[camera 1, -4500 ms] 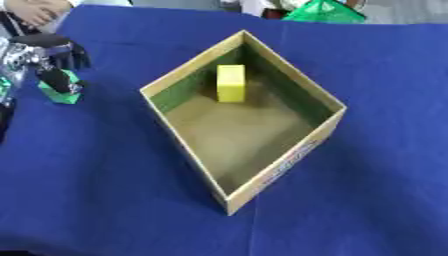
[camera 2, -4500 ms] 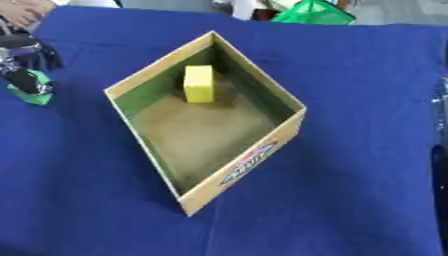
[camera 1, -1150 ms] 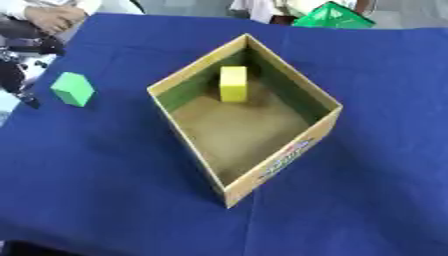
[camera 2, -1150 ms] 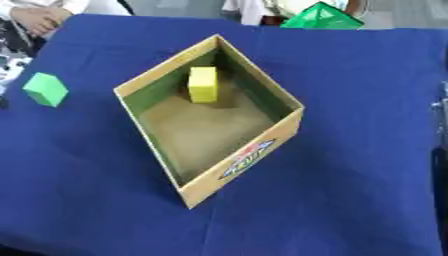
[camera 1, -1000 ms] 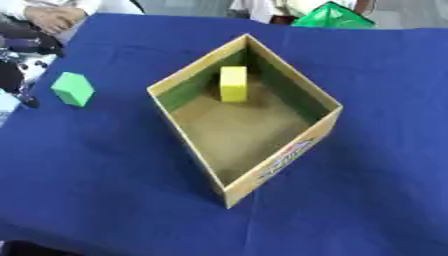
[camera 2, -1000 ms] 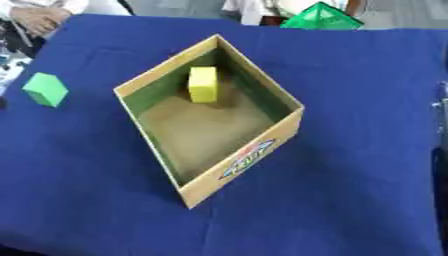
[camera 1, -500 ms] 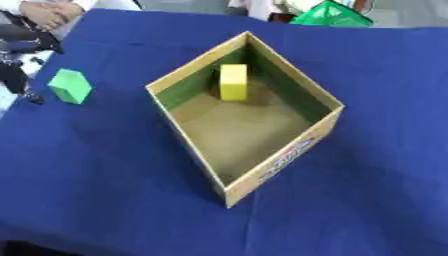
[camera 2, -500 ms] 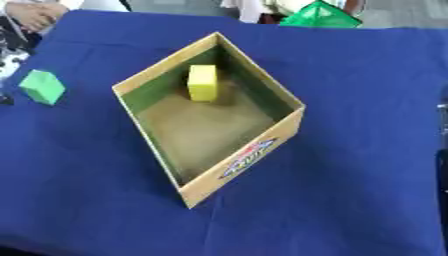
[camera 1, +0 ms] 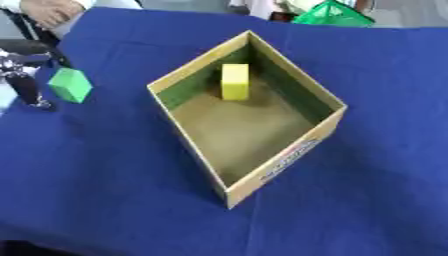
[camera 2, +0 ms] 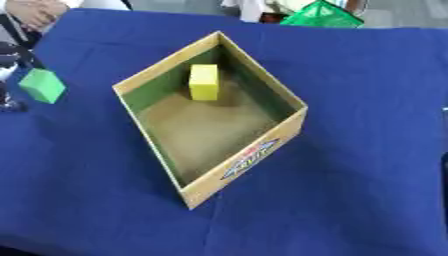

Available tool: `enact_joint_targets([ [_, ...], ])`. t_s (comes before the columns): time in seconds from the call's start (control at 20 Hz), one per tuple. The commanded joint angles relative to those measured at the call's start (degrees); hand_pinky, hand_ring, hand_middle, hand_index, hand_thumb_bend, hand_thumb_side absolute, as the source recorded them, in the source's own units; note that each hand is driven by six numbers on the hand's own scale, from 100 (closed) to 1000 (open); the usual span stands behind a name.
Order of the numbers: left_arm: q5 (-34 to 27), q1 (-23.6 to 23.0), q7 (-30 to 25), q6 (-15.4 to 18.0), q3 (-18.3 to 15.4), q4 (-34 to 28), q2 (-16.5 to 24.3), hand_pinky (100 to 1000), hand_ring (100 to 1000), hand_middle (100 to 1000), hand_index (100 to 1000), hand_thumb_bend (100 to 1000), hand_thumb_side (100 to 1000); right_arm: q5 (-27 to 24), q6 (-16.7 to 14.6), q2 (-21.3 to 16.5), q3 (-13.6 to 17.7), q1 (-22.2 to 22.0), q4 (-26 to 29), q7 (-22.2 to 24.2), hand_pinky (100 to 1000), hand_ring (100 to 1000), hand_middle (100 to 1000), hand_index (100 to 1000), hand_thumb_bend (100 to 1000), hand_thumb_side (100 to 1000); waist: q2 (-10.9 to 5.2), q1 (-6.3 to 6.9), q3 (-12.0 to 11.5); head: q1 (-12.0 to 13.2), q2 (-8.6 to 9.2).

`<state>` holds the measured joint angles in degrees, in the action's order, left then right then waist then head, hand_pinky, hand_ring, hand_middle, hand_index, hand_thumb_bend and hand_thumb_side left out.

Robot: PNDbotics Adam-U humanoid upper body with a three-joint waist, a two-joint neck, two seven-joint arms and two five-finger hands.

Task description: Pick up objects on the table and place them in the box.

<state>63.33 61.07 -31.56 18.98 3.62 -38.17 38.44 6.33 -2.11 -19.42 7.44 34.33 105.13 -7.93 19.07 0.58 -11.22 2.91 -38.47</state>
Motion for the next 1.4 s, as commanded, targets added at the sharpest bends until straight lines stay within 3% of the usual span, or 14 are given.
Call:
enact_joint_targets([
  [0.05, -1.1, 1.02, 0.07, -0.51, -0.72, -0.16, 1.22, 708, 754, 783, 846, 476, 100, -0.51, -0.1, -1.09, 0.44, 1.01, 0.54, 0.01, 845, 859, 635, 842, 178, 1000, -1.04, 0.2, 0.01, 0.21, 0.43],
  [0.3, -2.65, 1.04, 0.06, -1.04, -0.74, -0.17, 1.16, 616, 656, 723, 798, 395, 100, -0.5, -0.07, -1.06, 0.42, 0.95, 0.59, 0.07, 845, 859, 635, 842, 179, 1000, -1.11, 0.27, 0.04, 0.2, 0.38],
  [1.05, -9.0, 2.65, 0.85, -0.3, 0.03, -6.35, 1.48, 556, 593, 655, 762, 285, 100, -0.2, -0.04, -0.54, 0.28, 0.46, 1.25, -0.04, 844, 858, 637, 842, 187, 1000, -2.45, 1.04, -0.44, -0.07, -0.51],
  [1.4, -13.15, 4.02, 0.27, 0.71, 1.93, -13.07, 0.35, 543, 582, 642, 760, 254, 100, 0.06, -0.04, -0.31, 0.16, 0.49, 1.45, -0.09, 844, 858, 639, 842, 188, 1000, -3.02, 1.11, -0.72, -2.82, -0.97],
])
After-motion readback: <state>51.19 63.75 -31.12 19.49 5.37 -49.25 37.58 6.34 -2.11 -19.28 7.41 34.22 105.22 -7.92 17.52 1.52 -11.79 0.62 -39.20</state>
